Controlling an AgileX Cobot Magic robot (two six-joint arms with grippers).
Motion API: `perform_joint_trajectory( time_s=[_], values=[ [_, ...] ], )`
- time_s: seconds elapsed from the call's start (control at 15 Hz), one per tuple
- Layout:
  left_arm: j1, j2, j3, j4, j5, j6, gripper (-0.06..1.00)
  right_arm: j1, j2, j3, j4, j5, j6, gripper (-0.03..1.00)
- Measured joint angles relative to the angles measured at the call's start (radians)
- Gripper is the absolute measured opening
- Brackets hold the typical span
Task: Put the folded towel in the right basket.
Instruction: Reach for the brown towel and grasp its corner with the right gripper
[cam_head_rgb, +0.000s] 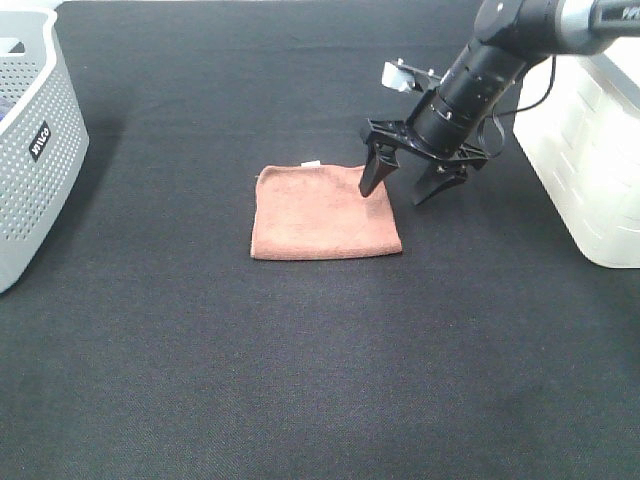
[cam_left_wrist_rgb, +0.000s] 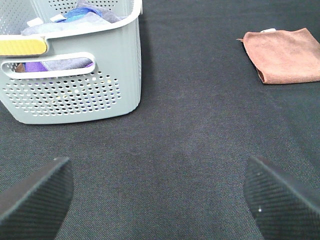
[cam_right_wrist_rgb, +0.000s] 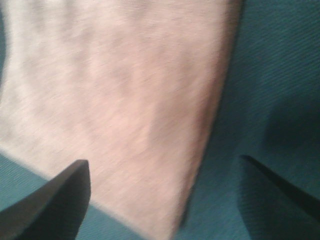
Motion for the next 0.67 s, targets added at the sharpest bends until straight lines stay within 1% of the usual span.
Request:
perform_joint_trajectory(
  time_s=[0.13, 0.27, 0.67],
  values=[
    [0.000, 0.000, 0.000, 0.000, 0.000, 0.000, 0.87, -0.010, 0.023, -0.011, 0.014, -0.004, -0.001, 0.74],
    [0.000, 0.000, 0.000, 0.000, 0.000, 0.000, 0.87, -0.010, 0.036, -0.013, 0.049, -0.020, -0.019, 0.74],
    [0.000, 0.000, 0.000, 0.000, 0.000, 0.000, 0.87, -0.010, 0.071, -0.017, 0.064, -0.073, -0.029, 0.74]
  ],
)
